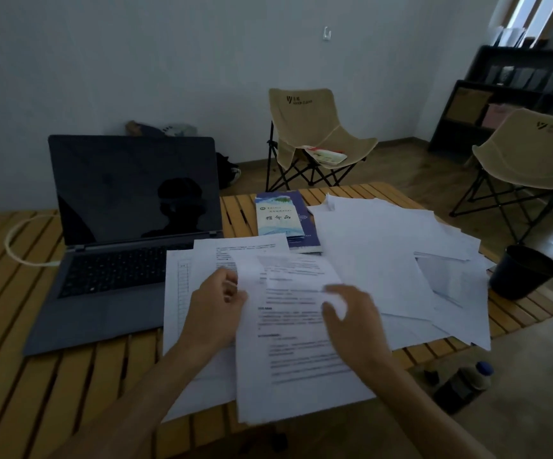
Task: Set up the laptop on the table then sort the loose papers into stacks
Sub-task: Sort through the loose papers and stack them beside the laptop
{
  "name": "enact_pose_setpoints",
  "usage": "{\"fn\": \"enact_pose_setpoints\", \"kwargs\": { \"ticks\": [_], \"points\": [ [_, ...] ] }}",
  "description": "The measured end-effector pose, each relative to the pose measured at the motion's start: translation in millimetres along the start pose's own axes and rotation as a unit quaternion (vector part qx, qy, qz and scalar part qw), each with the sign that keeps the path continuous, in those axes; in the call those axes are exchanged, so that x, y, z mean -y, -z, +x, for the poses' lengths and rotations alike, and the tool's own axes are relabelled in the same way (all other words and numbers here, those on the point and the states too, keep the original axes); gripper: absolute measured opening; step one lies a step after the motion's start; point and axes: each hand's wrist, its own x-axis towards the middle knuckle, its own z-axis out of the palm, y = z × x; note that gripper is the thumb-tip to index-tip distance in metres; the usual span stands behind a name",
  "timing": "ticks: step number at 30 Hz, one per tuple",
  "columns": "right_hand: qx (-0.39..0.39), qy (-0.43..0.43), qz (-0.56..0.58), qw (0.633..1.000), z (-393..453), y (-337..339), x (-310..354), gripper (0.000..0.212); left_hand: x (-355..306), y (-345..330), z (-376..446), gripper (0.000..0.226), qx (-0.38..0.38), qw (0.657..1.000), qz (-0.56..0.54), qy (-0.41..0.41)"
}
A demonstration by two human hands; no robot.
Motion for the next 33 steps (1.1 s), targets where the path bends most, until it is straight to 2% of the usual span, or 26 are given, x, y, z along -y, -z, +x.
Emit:
{"fn": "enact_pose_setpoints", "kwargs": {
  "ticks": [1,3,5,6,8,10,11,12,14,16,20,24,33],
  "points": [
    [-0.023,-0.051,-0.001,0.998,10.3,5.6,-4.2,0.035,-2.8,3.7,2.3,0.011,-0.003,1.000,0.009,-0.029],
    [0.017,-0.162,0.046,0.986,30.1,15.9,-11.7,0.053,-6.7,14.2,6.6,0.015,0.010,0.998,-0.035,-0.055],
    [0.058,-0.204,0.158,0.964,40.6,19.3,-15.8,0.041,-7.7,25.7,9.5,0.016,0.011,0.994,-0.095,-0.049],
    [0.065,-0.204,0.210,0.954,40.9,19.9,-17.4,0.032,-7.0,30.9,11.4,0.017,0.012,0.991,-0.129,-0.037],
    [0.083,-0.203,0.298,0.929,38.2,21.5,-19.7,0.028,-3.4,38.9,14.3,0.015,0.019,0.984,-0.179,0.002],
    [0.125,-0.191,0.353,0.907,36.8,22.5,-21.6,0.027,3.5,43.7,18.1,0.008,-0.001,0.986,-0.167,0.025],
    [0.122,-0.177,0.345,0.913,37.8,23.2,-23.5,0.027,7.5,45.8,21.1,0.005,-0.034,0.990,-0.136,0.030],
    [0.097,-0.160,0.301,0.935,40.7,24.0,-26.8,0.028,11.7,49.8,24.9,0.004,-0.074,0.991,-0.109,0.035],
    [0.008,-0.138,0.144,0.980,45.6,26.9,-35.7,0.035,14.9,61.7,31.4,0.008,-0.147,0.983,-0.096,0.052],
    [-0.041,-0.147,0.099,0.983,45.8,31.5,-43.4,0.035,19.6,75.7,38.0,0.011,-0.171,0.974,-0.125,0.078],
    [-0.052,-0.177,0.168,0.968,46.7,39.7,-50.5,0.038,30.5,85.9,41.6,0.014,-0.142,0.974,-0.131,0.117],
    [-0.053,-0.172,0.189,0.965,46.2,42.1,-49.9,0.034,26.0,80.4,36.7,0.016,-0.114,0.977,-0.129,0.129],
    [-0.068,-0.172,0.198,0.963,46.6,43.6,-51.4,0.039,-3.4,76.5,20.9,0.017,-0.062,0.987,-0.142,0.052]
  ]
}}
